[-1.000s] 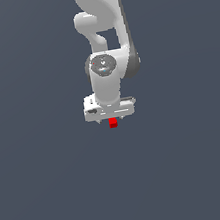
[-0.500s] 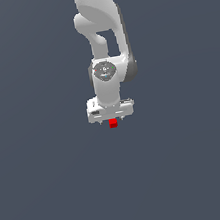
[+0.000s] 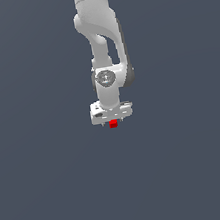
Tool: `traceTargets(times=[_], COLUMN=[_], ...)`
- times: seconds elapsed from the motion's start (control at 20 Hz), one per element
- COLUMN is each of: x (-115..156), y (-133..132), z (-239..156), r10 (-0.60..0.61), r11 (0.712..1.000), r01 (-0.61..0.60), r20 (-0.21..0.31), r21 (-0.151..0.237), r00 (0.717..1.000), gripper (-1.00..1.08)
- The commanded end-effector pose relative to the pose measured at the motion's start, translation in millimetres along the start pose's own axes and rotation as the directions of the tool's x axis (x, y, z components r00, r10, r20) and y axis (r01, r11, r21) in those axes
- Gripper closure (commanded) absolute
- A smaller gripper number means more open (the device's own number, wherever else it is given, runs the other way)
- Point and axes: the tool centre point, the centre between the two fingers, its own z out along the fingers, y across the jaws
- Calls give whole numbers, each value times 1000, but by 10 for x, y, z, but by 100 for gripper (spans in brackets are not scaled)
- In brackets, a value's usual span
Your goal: Pick up the red cube and move it to a goal position.
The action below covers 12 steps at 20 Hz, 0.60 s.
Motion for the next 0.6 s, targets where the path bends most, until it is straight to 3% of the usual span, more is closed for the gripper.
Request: traceTargets(times=[0.0, 0.55], x=[-38, -72], y=[-12, -22], z=[94, 213], r10=[-9, -19], r11=[1000, 1000], r01=[9, 19], r20=[-7, -13], r21=[2, 3], r00=[1000, 1000], gripper=[-92, -92])
